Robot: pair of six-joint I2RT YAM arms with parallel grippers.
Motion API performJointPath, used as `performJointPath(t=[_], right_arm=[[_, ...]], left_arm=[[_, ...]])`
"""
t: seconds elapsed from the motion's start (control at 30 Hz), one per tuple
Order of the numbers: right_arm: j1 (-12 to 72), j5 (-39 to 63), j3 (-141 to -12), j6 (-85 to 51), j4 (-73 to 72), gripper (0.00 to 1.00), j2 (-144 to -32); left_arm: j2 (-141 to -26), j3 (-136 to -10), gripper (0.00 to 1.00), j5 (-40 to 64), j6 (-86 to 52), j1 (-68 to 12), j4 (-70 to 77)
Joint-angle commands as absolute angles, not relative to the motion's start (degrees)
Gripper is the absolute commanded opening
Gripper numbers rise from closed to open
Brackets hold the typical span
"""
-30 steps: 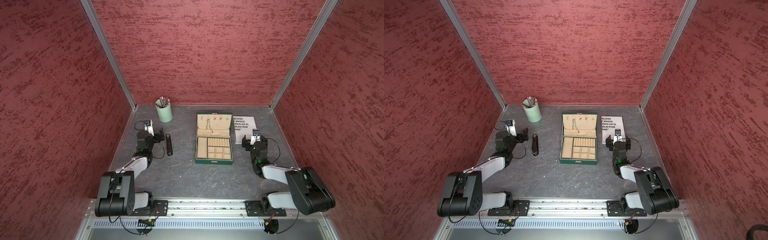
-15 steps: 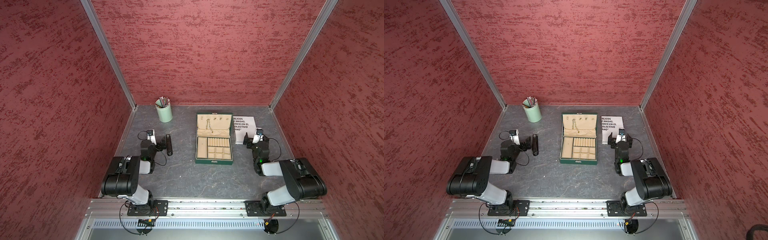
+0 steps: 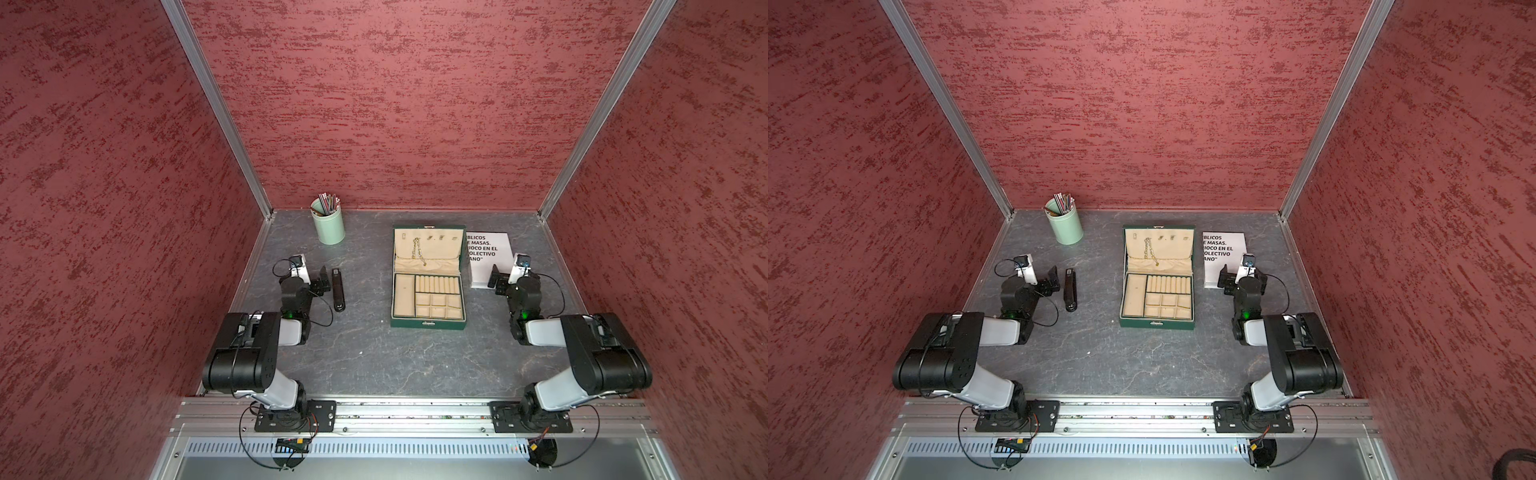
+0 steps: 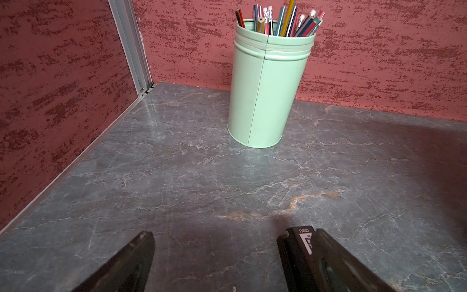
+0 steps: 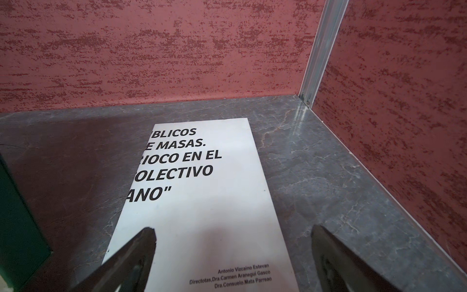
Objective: Put jewelry chain into jewelry box
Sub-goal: Reset both arms
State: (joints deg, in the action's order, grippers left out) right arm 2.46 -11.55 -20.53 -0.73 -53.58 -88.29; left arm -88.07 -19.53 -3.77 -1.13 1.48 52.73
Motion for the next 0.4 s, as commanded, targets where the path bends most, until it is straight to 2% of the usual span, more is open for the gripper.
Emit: performJointPath(t=[0.0, 0.37], right_arm=[[2.25, -10.58, -21.22, -1.34, -53.26, 0.99, -88.19], [2.27, -10.47, -21.19, -1.38, -53.26, 0.99, -88.2]], left_arm=[[-87.81, -20.67, 1.0, -4.46, -1.32, 1.23, 53.09], [-87.76, -20.67, 1.0, -4.22, -1.25, 1.27, 53.11]])
